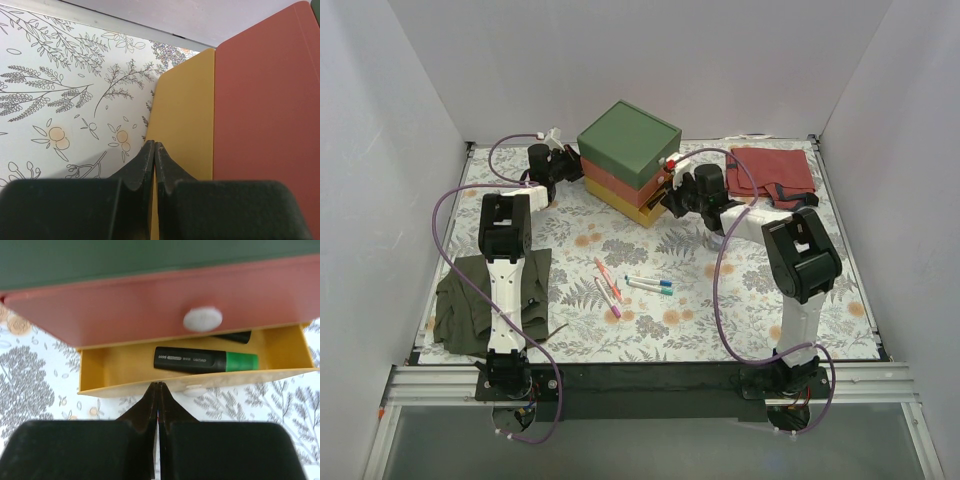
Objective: Sort the stationery into containers
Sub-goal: Close the drawer in the storage box.
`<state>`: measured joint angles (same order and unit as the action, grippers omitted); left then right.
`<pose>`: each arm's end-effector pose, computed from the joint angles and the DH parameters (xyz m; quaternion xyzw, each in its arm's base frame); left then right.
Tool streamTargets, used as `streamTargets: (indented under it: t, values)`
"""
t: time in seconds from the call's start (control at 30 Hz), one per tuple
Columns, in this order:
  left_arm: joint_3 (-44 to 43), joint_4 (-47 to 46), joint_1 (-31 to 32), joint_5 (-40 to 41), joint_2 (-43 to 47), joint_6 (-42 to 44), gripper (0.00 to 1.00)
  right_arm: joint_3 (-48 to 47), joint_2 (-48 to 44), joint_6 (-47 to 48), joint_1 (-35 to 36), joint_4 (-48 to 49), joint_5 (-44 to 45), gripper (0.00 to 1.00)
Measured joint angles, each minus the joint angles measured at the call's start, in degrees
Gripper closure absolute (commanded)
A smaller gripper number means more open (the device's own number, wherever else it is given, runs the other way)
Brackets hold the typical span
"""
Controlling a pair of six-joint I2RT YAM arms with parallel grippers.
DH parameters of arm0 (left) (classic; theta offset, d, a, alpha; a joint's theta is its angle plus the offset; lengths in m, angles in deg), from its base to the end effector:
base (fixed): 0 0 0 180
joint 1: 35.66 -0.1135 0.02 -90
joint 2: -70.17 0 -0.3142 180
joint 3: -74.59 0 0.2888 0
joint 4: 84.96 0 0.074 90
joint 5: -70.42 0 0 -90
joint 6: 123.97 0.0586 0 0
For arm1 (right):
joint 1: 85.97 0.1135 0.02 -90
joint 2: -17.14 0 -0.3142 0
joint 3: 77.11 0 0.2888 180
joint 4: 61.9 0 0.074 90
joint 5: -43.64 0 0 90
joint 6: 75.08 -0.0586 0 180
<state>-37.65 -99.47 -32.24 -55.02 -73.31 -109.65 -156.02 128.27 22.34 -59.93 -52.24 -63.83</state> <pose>0.6329 -0.0719 0.1157 -0.3040 0.7245 -0.5503 0.2828 0.4393 0.2342 0.2028 -0.3174 0.7630 0.2134 0.5210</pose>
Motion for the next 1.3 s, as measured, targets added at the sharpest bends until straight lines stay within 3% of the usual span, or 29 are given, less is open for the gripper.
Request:
streamTargets:
  t: [0.27,0.9,0.93,0.97,1.0,1.07,1.13,1.23,1.3]
  values:
    - [0.0,0.0,0.1,0.0,0.0,0.3,1.0,-4.6,4.8,-0.2,0.0,3.0,0.0,0.99]
    - [0.0,0.4,0.1,1.0,0.0,0.3,1.0,-2.7,4.2,-7.9,2.5,8.6,4.0,0.99]
    - [0.0,0.6,0.1,1.1,0.0,0.3,0.98,-1.8,3.6,-8.0,2.6,8.7,4.3,0.93]
    - [0.0,0.8,0.2,1.3,0.0,0.2,0.92,-0.4,2.6,-8.0,2.6,8.5,4.8,0.66]
    - [0.0,1.0,0.2,1.5,0.0,0.3,0.8,1.2,1.0,-8.0,2.6,7.7,5.0,0.54]
    - [0.0,1.5,0.2,2.2,0.0,0.5,0.73,3.9,-3.0,-8.1,2.2,4.2,5.3,0.36]
    - [-0.1,2.3,0.2,2.6,0.0,0.5,0.63,5.0,-7.3,-7.7,0.5,0.0,3.9,0.31]
    - [-0.5,3.1,0.1,3.2,0.0,0.9,0.52,4.9,-12.2,-6.9,-4.1,-2.5,-0.1,0.17]
    - [-0.8,3.4,0.1,3.4,0.0,1.5,0.49,3.8,-13.0,-6.0,-7.1,-2.8,-3.0,0.17]
